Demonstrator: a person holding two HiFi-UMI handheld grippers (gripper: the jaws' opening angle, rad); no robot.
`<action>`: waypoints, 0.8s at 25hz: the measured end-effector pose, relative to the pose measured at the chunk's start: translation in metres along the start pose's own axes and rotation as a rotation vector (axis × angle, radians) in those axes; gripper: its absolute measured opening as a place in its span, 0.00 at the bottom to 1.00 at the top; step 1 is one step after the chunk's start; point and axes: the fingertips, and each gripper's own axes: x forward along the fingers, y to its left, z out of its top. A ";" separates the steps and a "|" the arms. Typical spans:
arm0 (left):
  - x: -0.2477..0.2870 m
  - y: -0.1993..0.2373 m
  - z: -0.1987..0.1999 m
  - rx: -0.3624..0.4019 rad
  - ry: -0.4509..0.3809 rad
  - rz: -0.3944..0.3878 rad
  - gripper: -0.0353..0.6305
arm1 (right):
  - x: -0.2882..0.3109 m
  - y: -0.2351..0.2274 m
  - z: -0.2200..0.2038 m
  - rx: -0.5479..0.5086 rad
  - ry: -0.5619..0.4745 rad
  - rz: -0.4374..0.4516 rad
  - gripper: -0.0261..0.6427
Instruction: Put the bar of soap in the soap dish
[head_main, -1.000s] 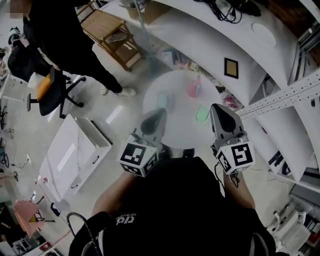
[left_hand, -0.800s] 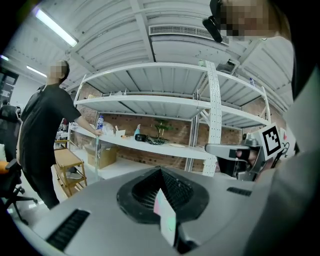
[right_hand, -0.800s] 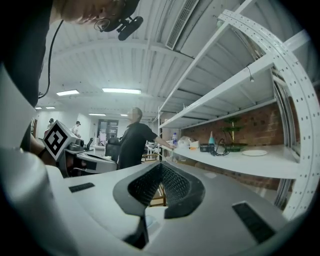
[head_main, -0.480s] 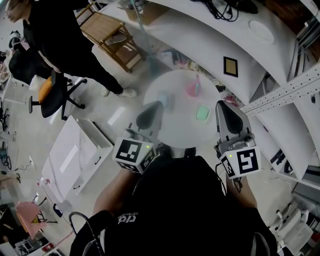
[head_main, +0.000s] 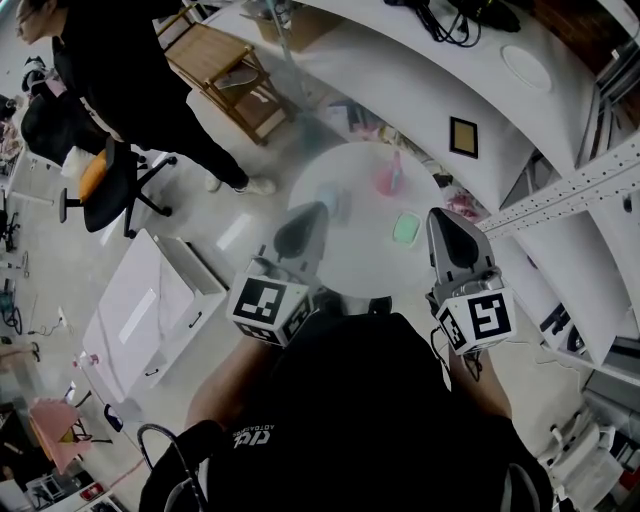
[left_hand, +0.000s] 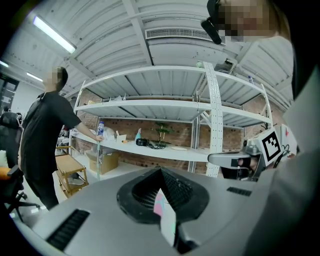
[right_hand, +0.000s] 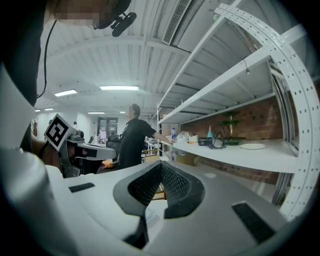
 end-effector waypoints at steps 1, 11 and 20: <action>-0.001 0.002 -0.001 0.001 0.003 0.005 0.05 | 0.001 0.001 -0.002 -0.002 0.006 0.003 0.06; -0.002 0.001 -0.002 0.007 0.009 0.005 0.05 | 0.001 0.007 -0.007 -0.010 0.023 0.022 0.06; -0.001 -0.002 -0.004 0.012 0.016 0.001 0.05 | -0.002 0.006 -0.008 -0.007 0.027 0.024 0.06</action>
